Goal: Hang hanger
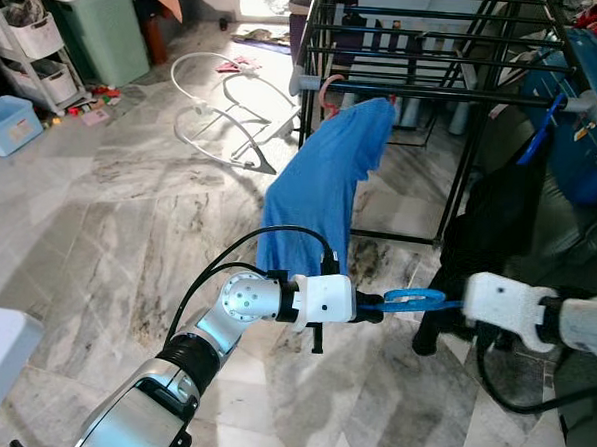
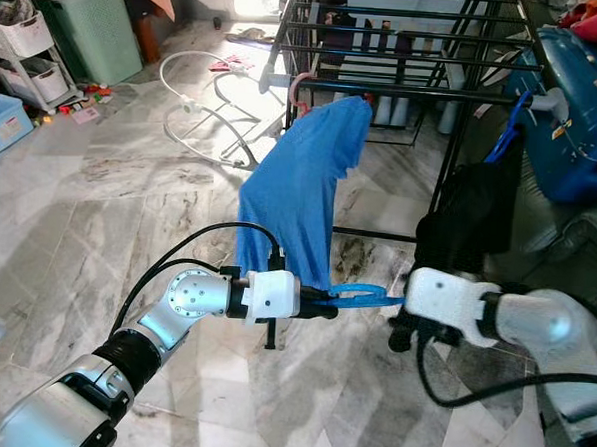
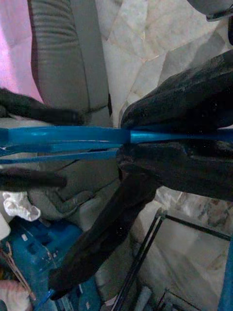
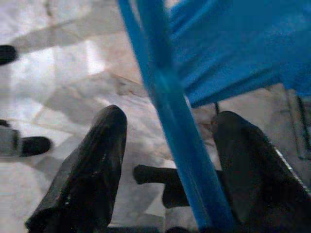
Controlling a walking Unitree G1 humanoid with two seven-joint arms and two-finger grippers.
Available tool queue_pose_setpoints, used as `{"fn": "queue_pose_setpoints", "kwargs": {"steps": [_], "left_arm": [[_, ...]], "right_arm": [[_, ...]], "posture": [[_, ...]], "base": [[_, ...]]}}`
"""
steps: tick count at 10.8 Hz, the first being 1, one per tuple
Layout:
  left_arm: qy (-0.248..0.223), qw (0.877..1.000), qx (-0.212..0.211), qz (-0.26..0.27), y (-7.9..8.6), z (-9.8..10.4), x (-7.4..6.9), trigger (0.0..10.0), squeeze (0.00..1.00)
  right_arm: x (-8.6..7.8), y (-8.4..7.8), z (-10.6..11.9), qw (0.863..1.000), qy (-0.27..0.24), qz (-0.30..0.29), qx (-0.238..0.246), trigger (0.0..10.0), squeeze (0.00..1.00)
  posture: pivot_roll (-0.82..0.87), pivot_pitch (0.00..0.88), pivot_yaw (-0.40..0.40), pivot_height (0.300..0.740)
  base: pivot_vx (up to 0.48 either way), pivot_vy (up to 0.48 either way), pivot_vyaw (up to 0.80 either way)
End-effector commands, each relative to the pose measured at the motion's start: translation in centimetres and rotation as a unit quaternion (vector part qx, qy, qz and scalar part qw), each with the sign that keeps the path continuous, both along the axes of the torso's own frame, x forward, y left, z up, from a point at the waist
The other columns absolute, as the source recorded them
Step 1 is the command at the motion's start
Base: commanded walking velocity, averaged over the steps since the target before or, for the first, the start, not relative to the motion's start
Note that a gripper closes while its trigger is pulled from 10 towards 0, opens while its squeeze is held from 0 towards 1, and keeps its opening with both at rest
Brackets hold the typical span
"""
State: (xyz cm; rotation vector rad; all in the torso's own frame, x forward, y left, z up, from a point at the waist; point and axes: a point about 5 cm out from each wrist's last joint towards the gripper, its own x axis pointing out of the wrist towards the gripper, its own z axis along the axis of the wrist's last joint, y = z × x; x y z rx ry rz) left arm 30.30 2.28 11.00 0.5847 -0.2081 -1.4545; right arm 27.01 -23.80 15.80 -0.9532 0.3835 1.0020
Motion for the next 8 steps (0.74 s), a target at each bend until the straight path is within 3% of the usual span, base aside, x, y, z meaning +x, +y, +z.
{"fn": "queue_pose_setpoints", "kwargs": {"steps": [1,2,4,5,6,8], "left_arm": [[-0.023,0.999,-0.003,-0.029,-0.9,0.5,-0.5,10.0,0.0],[-0.025,0.999,0.0,-0.03,-0.9,0.4,-0.5,10.0,0.0],[-0.026,0.999,0.005,-0.033,-0.8,0.2,-0.6,10.0,0.0],[-0.026,0.999,0.005,-0.034,-0.8,0.2,-0.6,10.0,0.0],[-0.027,0.999,0.007,-0.033,-0.8,0.2,-0.6,10.0,0.0],[-0.032,0.999,0.015,-0.036,-0.9,-0.2,-0.8,10.0,0.0]], "right_arm": [[-0.4,0.9,0.2,0.999,0.024,0.028,0.0,1.7,0.0],[-0.6,1.2,0.3,0.999,0.036,0.037,0.001,10.0,0.0],[-0.6,1.3,0.5,0.999,0.025,0.039,-0.024,10.0,0.0],[-0.5,1.2,0.5,0.999,0.019,0.035,-0.026,7.8,0.0],[-0.8,1.3,0.6,0.999,0.017,0.03,-0.021,0.0,0.0],[-0.7,1.2,1.5,0.999,0.007,0.027,-0.023,0.0,0.0]], "posture": [[-0.05,0.123,0.023,0.74],[-0.05,0.124,0.024,0.74],[-0.05,0.122,0.026,0.74],[-0.05,0.122,0.027,0.74],[-0.05,0.123,0.031,0.74],[-0.06,0.122,0.035,0.74]], "base": [[0.0,0.0,0.0],[0.0,0.0,0.0],[0.0,0.0,0.0],[0.0,0.0,0.0],[0.0,0.0,0.0],[0.0,0.0,0.0]]}}
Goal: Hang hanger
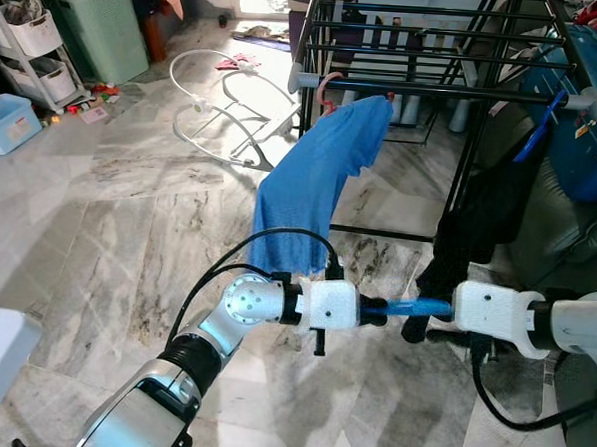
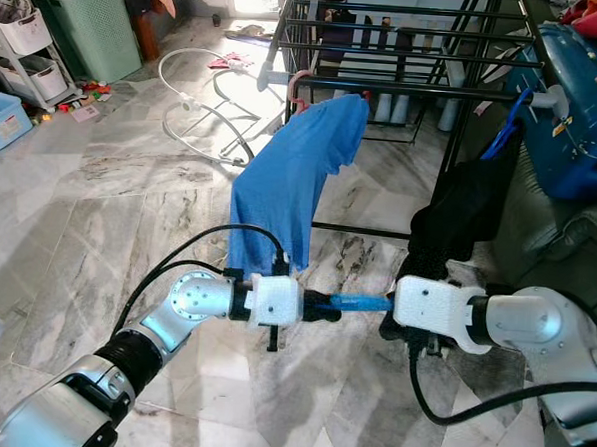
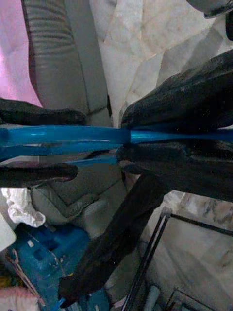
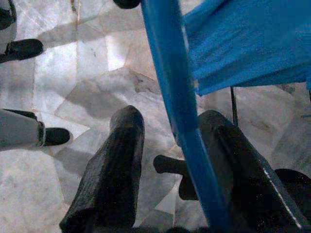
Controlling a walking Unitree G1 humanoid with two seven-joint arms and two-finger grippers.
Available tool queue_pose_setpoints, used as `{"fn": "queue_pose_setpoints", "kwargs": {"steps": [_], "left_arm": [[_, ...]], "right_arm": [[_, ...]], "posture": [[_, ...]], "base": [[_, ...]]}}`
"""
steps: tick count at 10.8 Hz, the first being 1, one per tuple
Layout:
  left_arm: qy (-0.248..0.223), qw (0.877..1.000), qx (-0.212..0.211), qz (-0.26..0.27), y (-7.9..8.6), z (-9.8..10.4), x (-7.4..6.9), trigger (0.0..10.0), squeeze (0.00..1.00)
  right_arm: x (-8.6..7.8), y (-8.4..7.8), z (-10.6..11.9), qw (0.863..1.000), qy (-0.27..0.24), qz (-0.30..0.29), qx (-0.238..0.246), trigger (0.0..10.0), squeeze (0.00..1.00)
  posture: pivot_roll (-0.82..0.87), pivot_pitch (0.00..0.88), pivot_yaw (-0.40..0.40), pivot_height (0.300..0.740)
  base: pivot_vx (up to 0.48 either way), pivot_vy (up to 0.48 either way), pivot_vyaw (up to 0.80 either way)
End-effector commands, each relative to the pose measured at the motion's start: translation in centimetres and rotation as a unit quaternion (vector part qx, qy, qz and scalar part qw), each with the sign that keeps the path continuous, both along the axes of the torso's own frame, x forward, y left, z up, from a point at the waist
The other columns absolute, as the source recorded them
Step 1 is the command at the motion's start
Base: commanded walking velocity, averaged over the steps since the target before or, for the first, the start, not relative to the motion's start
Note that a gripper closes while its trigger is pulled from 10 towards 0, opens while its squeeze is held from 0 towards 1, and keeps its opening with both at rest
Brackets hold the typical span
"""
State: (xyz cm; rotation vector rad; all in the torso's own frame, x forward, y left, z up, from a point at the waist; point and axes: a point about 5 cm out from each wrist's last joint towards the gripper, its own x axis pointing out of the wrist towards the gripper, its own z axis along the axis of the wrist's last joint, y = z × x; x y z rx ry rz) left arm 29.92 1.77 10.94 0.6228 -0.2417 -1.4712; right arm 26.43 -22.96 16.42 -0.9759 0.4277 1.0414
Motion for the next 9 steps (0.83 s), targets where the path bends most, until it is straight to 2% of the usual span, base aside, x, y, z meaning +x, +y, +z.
{"fn": "queue_pose_setpoints", "kwargs": {"steps": [1,4,7,9], "left_arm": [[-0.011,1.0,0.011,-0.024,-0.5,-0.1,-0.5,10.0,0.0],[-0.017,1.0,0.012,-0.022,-0.4,-0.1,-0.4,10.0,0.0],[-0.07,0.997,0.01,-0.028,-0.4,0.5,-0.3,10.0,0.0],[-0.078,0.996,0.02,-0.027,-0.3,0.4,-0.1,10.0,0.0]], "right_arm": [[0.1,0.2,0.8,1.0,-0.016,0.011,-0.006,0.0,0.0],[0.0,0.4,0.7,1.0,-0.024,0.009,-0.003,0.0,0.0],[-0.1,1.1,0.8,1.0,-0.014,0.016,0.017,0.0,0.0],[-0.2,1.5,0.9,0.999,-0.007,0.024,0.026,0.0,0.0]], "posture": [[-0.06,0.119,0.037,0.74],[-0.05,0.114,0.039,0.74],[-0.05,0.111,0.042,0.74],[-0.05,0.11,0.045,0.74]], "base": [[0.0,0.0,0.0],[0.0,0.0,0.0],[0.0,0.0,0.0],[0.0,0.0,0.0]]}}
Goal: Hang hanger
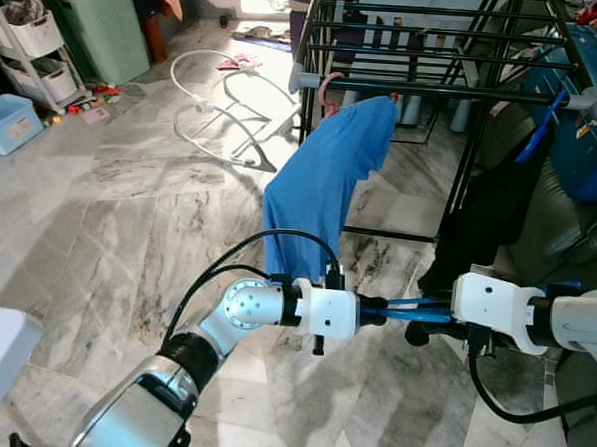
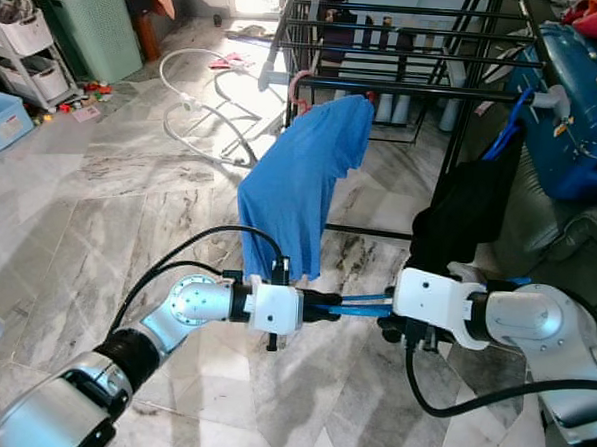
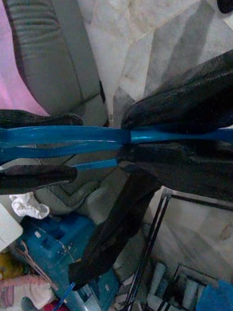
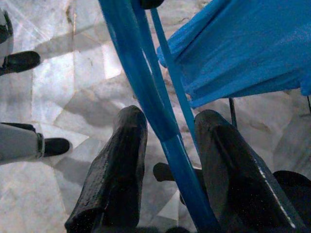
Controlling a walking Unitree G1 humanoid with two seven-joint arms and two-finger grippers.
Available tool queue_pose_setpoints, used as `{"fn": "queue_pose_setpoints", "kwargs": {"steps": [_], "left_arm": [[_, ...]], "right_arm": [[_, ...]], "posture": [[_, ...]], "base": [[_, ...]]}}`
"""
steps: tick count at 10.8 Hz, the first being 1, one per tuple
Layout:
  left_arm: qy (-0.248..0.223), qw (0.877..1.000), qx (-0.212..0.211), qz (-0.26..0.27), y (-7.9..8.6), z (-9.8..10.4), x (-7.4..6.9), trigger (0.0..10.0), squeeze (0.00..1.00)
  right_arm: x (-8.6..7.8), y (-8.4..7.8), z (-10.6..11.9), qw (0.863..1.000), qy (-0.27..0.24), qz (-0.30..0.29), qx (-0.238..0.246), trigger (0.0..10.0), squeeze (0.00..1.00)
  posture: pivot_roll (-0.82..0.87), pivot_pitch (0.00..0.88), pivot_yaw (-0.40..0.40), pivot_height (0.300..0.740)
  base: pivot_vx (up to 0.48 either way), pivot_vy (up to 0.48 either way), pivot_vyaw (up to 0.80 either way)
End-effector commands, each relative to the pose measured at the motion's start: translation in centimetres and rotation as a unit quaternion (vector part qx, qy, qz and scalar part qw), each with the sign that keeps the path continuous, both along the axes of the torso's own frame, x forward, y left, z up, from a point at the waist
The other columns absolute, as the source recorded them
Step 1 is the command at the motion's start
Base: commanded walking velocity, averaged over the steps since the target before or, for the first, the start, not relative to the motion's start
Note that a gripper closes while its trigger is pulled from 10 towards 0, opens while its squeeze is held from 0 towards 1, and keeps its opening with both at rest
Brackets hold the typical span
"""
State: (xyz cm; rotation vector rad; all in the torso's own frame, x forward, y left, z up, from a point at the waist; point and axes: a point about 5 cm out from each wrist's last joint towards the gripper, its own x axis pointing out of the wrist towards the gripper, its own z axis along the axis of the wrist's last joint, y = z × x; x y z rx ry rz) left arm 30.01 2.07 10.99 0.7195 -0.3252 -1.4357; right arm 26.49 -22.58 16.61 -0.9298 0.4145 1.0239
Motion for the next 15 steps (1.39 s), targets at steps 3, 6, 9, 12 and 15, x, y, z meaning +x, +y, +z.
{"fn": "queue_pose_setpoints", "kwargs": {"steps": [3,6,9,12,15], "left_arm": [[-0.044,0.999,0.001,-0.013,-0.7,0.8,0.1,10.0,0.0],[-0.069,0.997,-0.024,0.018,-0.6,1.5,0.8,10.0,1.0],[-0.092,0.995,-0.029,0.024,-0.7,1.6,0.9,10.0,1.0],[-0.088,0.994,-0.06,0.036,-0.5,2.2,1.1,10.0,1.0],[-0.097,0.993,-0.054,0.044,-0.3,1.9,1.1,10.0,1.0]], "right_arm": [[-0.3,1.3,0.4,0.999,-0.008,0.039,0.001,3.5,0.0],[-0.8,1.3,0.0,0.999,0.004,0.036,0.007,0.0,0.0],[-0.9,1.0,-0.1,1.0,0.004,0.025,0.008,0.0,0.0],[-0.2,0.4,-1.4,0.999,-0.017,-0.037,0.003,0.0,0.0],[-0.6,1.7,-2.0,0.999,-0.018,-0.022,0.026,0.0,0.0]], "posture": [[-0.05,0.11,0.045,0.74],[-0.05,0.112,0.044,0.74],[-0.06,0.113,0.046,0.74],[-0.05,0.115,0.044,0.74],[-0.05,0.117,0.045,0.74]], "base": [[0.0,0.0,0.0],[0.0,0.0,0.0],[0.0,0.0,0.0],[0.0,0.0,0.0],[0.0,0.0,0.0]]}}
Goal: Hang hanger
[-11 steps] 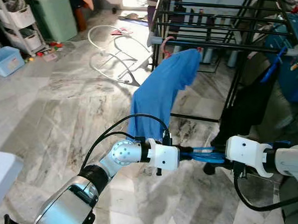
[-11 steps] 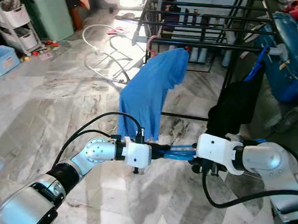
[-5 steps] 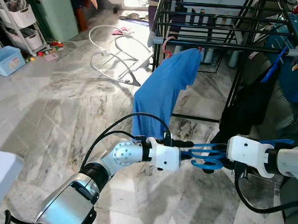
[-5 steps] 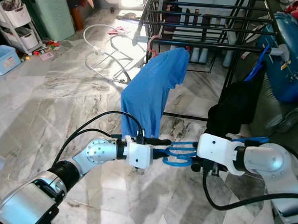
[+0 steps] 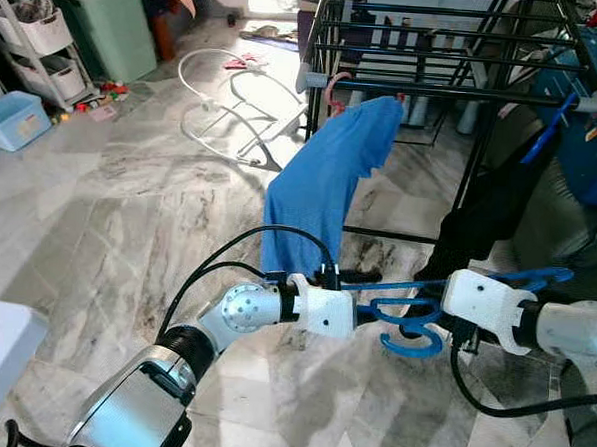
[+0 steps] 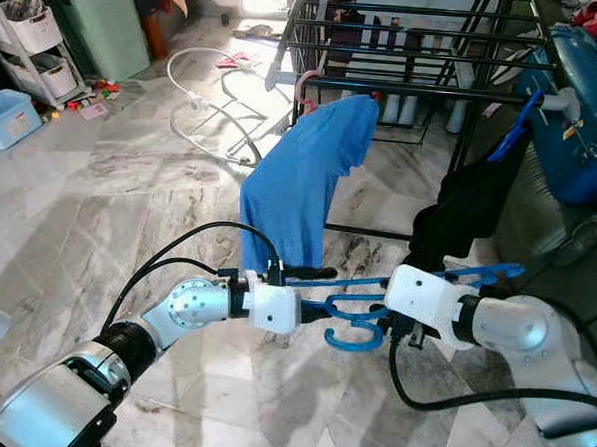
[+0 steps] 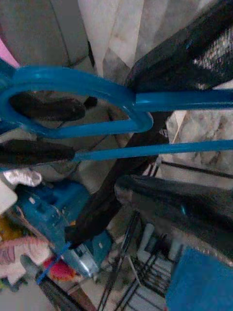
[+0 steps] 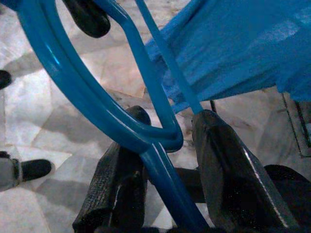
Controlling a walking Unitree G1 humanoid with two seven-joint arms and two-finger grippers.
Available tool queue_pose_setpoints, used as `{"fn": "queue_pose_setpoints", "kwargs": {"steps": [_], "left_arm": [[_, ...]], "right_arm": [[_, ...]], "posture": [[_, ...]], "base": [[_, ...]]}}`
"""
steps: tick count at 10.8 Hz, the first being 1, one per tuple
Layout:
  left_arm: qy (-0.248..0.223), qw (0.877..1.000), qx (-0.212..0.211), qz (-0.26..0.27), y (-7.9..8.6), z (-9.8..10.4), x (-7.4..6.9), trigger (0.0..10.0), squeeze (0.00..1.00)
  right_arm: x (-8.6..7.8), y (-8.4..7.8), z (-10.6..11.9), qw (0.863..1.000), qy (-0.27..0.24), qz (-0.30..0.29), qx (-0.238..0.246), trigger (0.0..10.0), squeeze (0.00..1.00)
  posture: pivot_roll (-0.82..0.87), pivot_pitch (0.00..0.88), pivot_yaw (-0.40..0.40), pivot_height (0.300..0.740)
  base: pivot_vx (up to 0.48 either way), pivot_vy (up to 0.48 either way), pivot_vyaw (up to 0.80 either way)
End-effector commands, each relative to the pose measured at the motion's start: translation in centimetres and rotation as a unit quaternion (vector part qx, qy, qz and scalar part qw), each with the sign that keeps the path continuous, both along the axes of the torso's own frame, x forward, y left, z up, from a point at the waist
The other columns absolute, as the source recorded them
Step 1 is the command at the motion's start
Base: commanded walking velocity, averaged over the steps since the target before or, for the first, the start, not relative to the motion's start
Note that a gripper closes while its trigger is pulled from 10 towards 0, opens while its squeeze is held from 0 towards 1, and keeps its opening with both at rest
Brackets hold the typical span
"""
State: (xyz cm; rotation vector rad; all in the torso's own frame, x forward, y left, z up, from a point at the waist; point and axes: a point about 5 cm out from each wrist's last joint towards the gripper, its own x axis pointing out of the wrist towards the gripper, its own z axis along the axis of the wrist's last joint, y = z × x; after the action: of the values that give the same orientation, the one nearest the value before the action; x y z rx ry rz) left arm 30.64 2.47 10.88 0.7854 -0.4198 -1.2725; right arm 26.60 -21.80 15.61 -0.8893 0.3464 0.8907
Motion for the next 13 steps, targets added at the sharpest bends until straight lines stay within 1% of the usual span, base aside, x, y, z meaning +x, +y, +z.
{"fn": "queue_pose_setpoints", "kwargs": {"steps": [1,2,4,5,6,7,9,10,11,12,13], "left_arm": [[-0.047,0.998,-0.03,0.002,-0.7,2.2,0.8,10.0,1.0],[-0.054,0.998,-0.039,0.01,-0.7,2.6,1.0,10.0,1.0],[-0.056,0.998,-0.04,0.014,-0.6,2.5,1.1,10.0,1.0],[-0.07,0.996,-0.054,0.031,-0.5,2.9,1.3,10.0,1.0],[-0.074,0.993,-0.074,0.046,-0.5,3.4,1.6,10.0,1.0],[-0.071,0.991,-0.096,0.064,-0.4,3.8,1.9,10.0,1.0],[-0.061,0.992,-0.09,0.07,-0.1,3.4,2.0,10.0,1.0],[-0.064,0.99,-0.091,0.085,0.2,3.3,2.2,10.0,1.0],[-0.071,0.986,-0.104,0.11,0.6,3.7,2.7,10.0,1.0],[-0.074,0.973,-0.143,0.166,1.3,4.7,3.7,10.0,1.0],[-0.076,0.966,-0.162,0.185,1.5,5.2,4.1,10.0,1.0]], "right_arm": [[-0.7,0.8,-1.3,1.0,0.026,0.017,-0.004,0.0,0.0],[-1.3,1.0,-2.1,0.999,0.036,0.015,0.003,0.0,0.0],[-1.4,0.7,-2.3,0.999,0.035,0.01,-0.003,0.0,0.0],[-1.2,0.4,-2.4,1.0,0.025,-0.008,-0.012,0.0,0.0],[-0.8,0.1,-2.4,0.999,0.011,-0.04,-0.008,0.0,0.0],[-0.5,0.1,-2.4,0.997,-0.003,-0.08,0.02,0.0,0.0],[-0.8,0.4,-3.2,0.99,-0.012,-0.13,0.059,0.0,0.0],[-1.1,0.4,-3.7,0.984,-0.011,-0.159,0.079,0.0,0.0],[-1.3,0.5,-4.1,0.977,-0.013,-0.189,0.101,0.0,0.0],[-2.0,0.8,-4.7,0.968,-0.008,-0.217,0.122,0.0,0.0],[-2.3,0.9,-5.0,0.964,-0.005,-0.232,0.132,0.0,0.0]], "posture": [[-0.05,0.115,0.046,0.74],[-0.05,0.115,0.047,0.74],[-0.05,0.114,0.05,0.74],[-0.05,0.114,0.05,0.74],[-0.05,0.112,0.044,0.74],[-0.05,0.112,0.043,0.74],[-0.05,0.108,0.043,0.74],[-0.05,0.106,0.044,0.74],[-0.05,0.103,0.049,0.74],[-0.05,0.102,0.051,0.74],[-0.06,0.102,0.051,0.74]], "base": [[0.0,0.0,0.0],[0.0,0.0,0.0],[0.0,0.0,0.0],[0.0,0.0,0.0],[0.0,0.0,0.0],[0.0,0.0,0.0],[0.0,0.0,0.0],[0.0,0.0,0.0],[0.0,0.0,0.0],[0.0,0.0,0.0],[0.0,0.0,0.0]]}}
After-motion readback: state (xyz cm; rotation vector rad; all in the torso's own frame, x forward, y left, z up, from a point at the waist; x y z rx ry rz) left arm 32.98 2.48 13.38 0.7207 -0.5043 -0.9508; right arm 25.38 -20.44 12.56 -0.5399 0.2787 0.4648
